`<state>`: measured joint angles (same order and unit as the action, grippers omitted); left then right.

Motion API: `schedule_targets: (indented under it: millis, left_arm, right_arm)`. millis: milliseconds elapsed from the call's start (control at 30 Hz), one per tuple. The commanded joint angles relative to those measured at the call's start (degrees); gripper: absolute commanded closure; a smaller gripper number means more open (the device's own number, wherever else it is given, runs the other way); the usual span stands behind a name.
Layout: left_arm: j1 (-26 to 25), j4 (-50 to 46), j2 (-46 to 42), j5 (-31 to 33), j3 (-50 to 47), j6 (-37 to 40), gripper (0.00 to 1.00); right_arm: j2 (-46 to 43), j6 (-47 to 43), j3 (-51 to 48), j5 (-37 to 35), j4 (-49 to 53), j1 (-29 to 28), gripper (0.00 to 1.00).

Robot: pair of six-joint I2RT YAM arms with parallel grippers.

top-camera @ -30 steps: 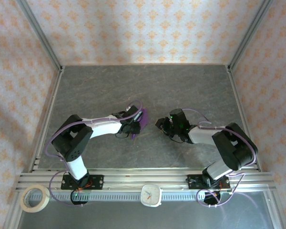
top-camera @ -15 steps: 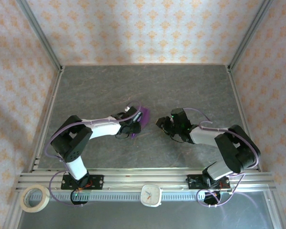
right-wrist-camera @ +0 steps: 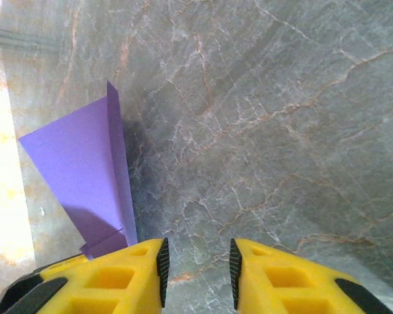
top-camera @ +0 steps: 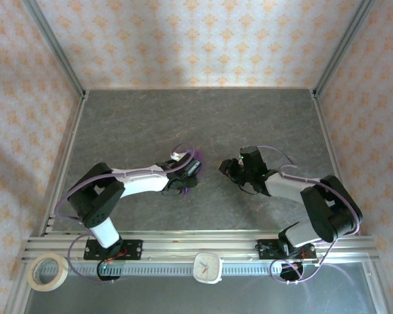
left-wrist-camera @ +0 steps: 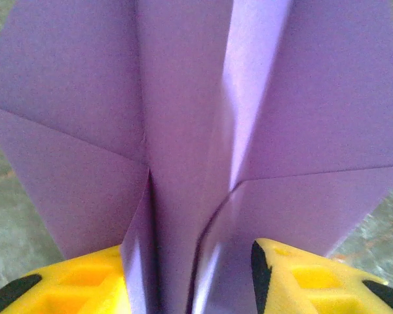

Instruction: Fold a paper plane with a square sheet of paper (pick it up from the middle)

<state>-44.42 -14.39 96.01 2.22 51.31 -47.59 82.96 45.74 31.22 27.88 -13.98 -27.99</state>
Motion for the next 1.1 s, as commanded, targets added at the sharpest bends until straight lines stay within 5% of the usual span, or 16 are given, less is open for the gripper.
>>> schedule_targets:
  millis: [0, 300, 600, 767, 933, 1067]
  left_arm:
    - [-0.8, -3.3, -3.2, 3.4, 0.6, -6.5, 0.50]
    - [-2.3, -6.7, -7.7, 7.3, 0.2, -8.3, 0.45]
    - [-0.7, -8.8, -18.3, 15.3, 0.2, -1.7, 0.39]
    - [7.9, -5.2, -24.3, 15.3, -4.4, 4.9, 0.38]
    - [16.8, 3.5, -29.6, 23.6, -11.7, 14.0, 0.18]
    - [24.8, 9.9, -31.2, 28.5, -14.9, 21.3, 0.01]
  right_arm:
    - [-1.1, -3.0, 1.1, 0.7, 2.4, 0.5, 0.67]
    - [-3.4, -6.0, 3.3, -2.4, 7.2, 1.7, 0.67]
    - [-13.9, -13.4, 7.1, -25.7, 16.0, 2.0, 0.61]
    - [-20.2, -20.3, 6.2, -47.4, 16.2, 2.1, 0.42]
    - [-18.2, -32.4, 2.1, -65.3, 6.1, 3.6, 0.20]
    - [-12.0, -38.4, -2.3, -65.9, -6.5, 9.5, 0.19]
